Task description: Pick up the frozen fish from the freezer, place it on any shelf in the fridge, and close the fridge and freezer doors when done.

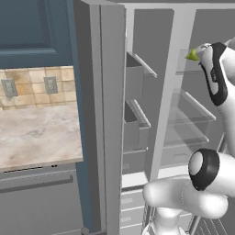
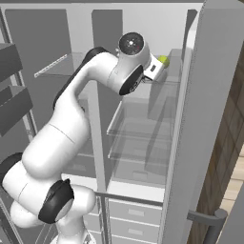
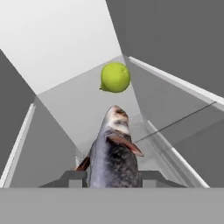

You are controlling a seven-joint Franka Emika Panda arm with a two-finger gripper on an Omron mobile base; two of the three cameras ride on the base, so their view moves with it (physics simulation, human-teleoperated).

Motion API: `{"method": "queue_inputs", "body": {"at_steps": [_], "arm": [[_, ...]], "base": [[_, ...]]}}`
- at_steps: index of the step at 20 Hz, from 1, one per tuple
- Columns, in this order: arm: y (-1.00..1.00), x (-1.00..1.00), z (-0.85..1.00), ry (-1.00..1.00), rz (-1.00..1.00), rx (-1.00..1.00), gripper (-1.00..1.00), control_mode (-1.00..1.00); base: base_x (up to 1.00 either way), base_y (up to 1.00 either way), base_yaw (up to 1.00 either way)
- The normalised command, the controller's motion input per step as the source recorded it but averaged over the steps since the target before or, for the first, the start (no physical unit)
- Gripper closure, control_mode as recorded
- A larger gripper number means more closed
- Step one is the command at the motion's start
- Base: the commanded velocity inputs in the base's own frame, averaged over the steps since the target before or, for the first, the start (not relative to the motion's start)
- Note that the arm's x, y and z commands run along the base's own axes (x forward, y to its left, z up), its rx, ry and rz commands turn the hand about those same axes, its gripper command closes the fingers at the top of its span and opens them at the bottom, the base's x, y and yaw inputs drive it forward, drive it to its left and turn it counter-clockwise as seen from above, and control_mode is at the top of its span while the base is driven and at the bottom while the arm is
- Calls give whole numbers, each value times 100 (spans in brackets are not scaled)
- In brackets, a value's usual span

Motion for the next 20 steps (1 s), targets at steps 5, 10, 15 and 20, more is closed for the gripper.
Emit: {"method": "queue_inputs", "body": {"at_steps": [5,10,15,20], "arm": [[-10,89,-1,4,0,0,100,-100],[-12,93,-12,0,0,0,100,-100],[-23,88,-19,0,2,0,-100,-100],[-13,41,-19,-1,1,0,-100,-100]], "base": [[0,0,0],[0,0,0],[0,0,0],[0,0,0]]}}
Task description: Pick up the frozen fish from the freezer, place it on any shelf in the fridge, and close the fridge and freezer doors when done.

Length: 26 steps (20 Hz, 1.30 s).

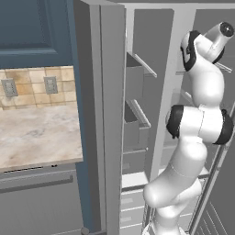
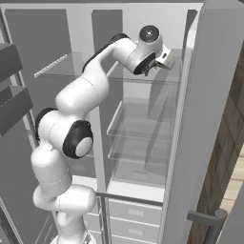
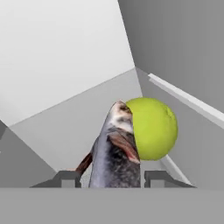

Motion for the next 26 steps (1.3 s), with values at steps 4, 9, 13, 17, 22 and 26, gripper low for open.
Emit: {"method": "queue_inputs", "body": {"at_steps": [4,9,13,17,22,26], "arm": [[0,-14,0,-1,0,0,-100,-100],[8,-76,0,-6,0,0,-100,-100],[36,-100,-6,-9,0,0,-100,-100],[77,-100,-36,-14,0,-2,-100,-100],[100,-100,-50,-7,0,-3,-100,-100],[95,-100,-34,8,0,0,-100,-100]], "base": [[0,0,0],[0,0,0],[0,0,0],[0,0,0],[0,0,0],[0,0,0]]}}
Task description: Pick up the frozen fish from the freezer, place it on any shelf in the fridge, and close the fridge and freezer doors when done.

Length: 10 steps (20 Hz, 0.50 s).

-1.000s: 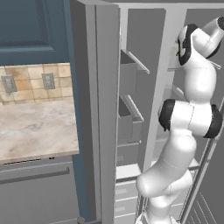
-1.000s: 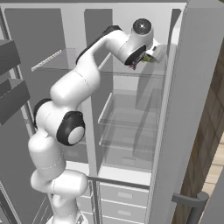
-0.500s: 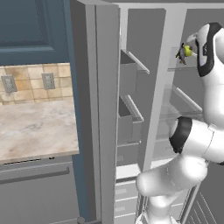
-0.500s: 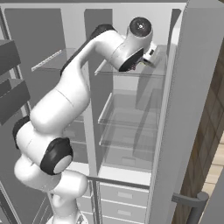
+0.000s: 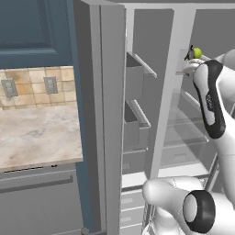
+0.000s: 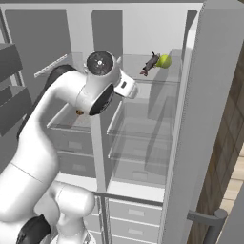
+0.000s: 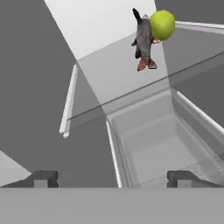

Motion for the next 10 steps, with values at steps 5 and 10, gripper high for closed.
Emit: {"method": "queue_inputs", "body": {"at_steps": [5,10], "arm": [[79,-100,-16,34,0,1,-100,-100],[31,-78,-7,53,0,5,-100,-100]], "base": [[0,0,0],[0,0,0]]}}
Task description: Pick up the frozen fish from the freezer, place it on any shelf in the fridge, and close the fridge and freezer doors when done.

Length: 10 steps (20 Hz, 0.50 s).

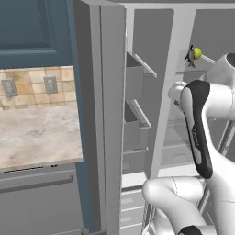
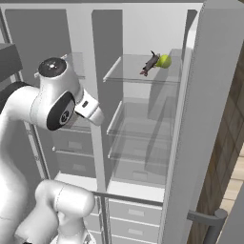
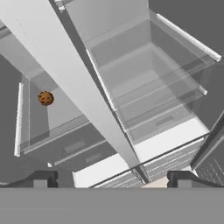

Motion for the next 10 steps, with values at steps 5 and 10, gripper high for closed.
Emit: {"method": "queue_inputs", "body": {"at_steps": [5,10], "arm": [[0,-8,-3,42,1,4,-100,-100],[0,-8,0,2,0,0,-100,-100]], "base": [[0,0,0],[0,0,0]]}}
